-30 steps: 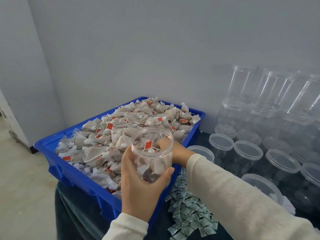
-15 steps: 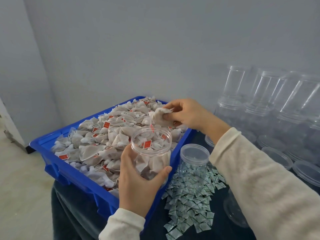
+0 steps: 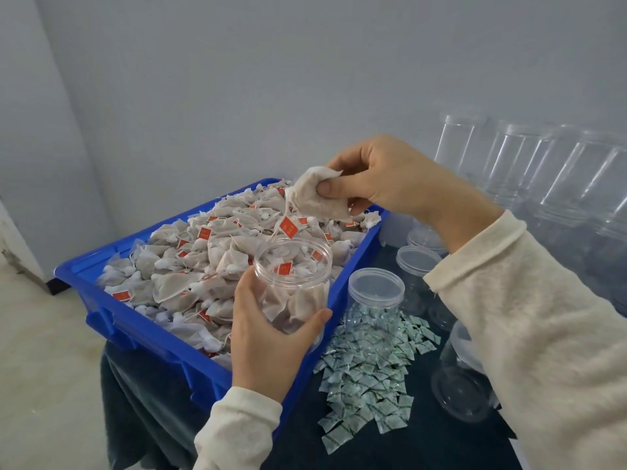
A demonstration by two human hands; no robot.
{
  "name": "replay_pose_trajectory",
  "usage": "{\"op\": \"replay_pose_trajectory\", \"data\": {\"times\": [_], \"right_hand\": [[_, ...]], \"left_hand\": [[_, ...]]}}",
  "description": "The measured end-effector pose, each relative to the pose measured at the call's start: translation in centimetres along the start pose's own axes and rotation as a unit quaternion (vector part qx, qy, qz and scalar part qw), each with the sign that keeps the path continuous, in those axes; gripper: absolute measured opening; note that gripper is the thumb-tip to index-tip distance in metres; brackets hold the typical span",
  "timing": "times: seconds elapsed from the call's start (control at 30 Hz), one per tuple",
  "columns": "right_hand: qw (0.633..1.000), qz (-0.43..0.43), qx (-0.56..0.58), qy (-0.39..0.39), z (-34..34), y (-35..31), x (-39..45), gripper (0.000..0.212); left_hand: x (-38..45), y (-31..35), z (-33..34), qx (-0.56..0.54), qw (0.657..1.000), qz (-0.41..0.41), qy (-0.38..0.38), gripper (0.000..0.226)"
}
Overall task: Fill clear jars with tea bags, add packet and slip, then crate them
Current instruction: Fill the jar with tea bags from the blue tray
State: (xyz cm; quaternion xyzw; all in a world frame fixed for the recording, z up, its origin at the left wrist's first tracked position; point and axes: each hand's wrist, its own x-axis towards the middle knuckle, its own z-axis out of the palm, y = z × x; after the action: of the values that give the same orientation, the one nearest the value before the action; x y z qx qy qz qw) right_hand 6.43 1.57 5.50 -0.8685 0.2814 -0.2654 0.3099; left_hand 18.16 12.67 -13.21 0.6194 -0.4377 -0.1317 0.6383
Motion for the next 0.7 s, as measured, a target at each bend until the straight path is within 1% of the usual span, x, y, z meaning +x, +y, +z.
{"op": "replay_pose_trajectory", "data": {"times": [0.2, 0.4, 0.53, 0.7], "right_hand": [[0.999, 0.028, -0.027, -0.037, 0.9, -0.1, -0.2, 0.004], [0.997, 0.047, -0.045, -0.034, 2.4, 0.3, -0.1, 0.008], [0.997, 0.041, -0.049, -0.044, 3.4, 0.7, -0.2, 0.008], [0.998, 0.035, -0.049, -0.037, 3.5, 0.9, -0.1, 0.008]], "left_hand": [[-0.1, 0.0, 0.0, -0.013, 1.0, -0.007, -0.003, 0.116], [0.0, 0.1, 0.2, -0.005, 1.0, -0.008, -0.004, 0.114], [0.1, 0.3, 0.1, -0.015, 1.0, -0.006, 0.001, 0.113], [0.0, 0.2, 0.0, 0.018, 1.0, -0.011, 0.0, 0.117]]}}
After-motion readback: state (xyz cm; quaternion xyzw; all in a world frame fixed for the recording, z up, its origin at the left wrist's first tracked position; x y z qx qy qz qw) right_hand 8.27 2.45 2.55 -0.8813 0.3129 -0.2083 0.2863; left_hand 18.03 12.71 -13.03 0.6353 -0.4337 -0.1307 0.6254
